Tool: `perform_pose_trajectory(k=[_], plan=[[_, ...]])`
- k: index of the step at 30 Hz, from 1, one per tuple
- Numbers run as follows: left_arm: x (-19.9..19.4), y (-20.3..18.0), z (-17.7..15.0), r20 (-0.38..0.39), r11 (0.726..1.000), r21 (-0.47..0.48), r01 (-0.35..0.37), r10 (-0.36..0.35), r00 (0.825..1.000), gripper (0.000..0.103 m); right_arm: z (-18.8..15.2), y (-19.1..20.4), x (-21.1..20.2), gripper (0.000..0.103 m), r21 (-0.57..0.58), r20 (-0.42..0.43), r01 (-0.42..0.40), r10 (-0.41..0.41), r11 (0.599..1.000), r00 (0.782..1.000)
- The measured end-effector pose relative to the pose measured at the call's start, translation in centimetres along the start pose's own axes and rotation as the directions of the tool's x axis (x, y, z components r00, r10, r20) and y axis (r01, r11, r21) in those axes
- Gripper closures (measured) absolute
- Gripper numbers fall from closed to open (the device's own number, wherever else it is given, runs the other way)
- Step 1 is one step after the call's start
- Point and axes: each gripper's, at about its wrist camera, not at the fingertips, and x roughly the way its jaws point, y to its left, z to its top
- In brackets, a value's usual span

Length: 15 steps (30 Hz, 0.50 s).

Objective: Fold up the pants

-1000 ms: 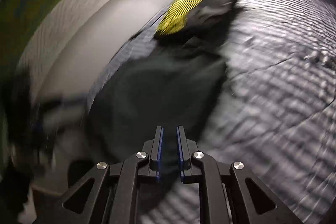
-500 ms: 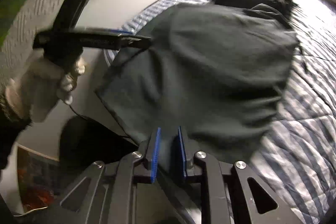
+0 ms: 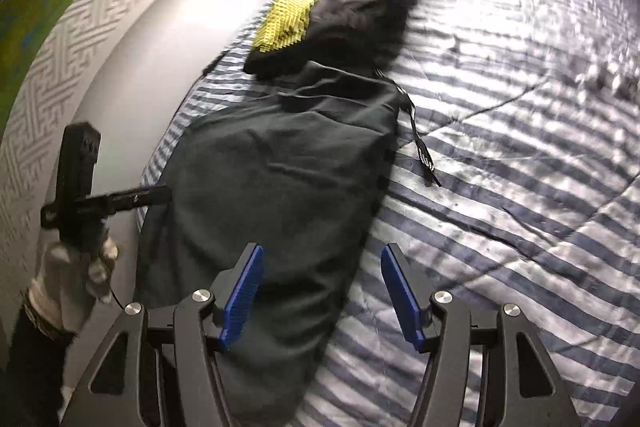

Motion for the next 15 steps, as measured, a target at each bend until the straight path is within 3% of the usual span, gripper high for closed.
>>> perform_pose_trajectory(k=[6,10,15], plan=[[1.8,0.2,0.7,-0.014,1.000,-0.008,0.002,-0.002,1.000,0.005,1.1,-1.5,3.5,0.046,0.102,-0.049,-0.049,0.054,0.994,0.997],[2.5,0.8,1.1,-0.013,0.999,-0.038,0.035,-0.035,0.999,0.002,1.9,-1.9,3.9,0.046,0.153,-0.029,-0.108,0.114,0.982,0.993],[2.7,0.5,0.8,0.003,0.999,0.000,0.032,-0.032,0.999,0.007,2.5,-1.2,4.6,0.049,0.144,-0.036,-0.141,0.148,0.979,0.988]])
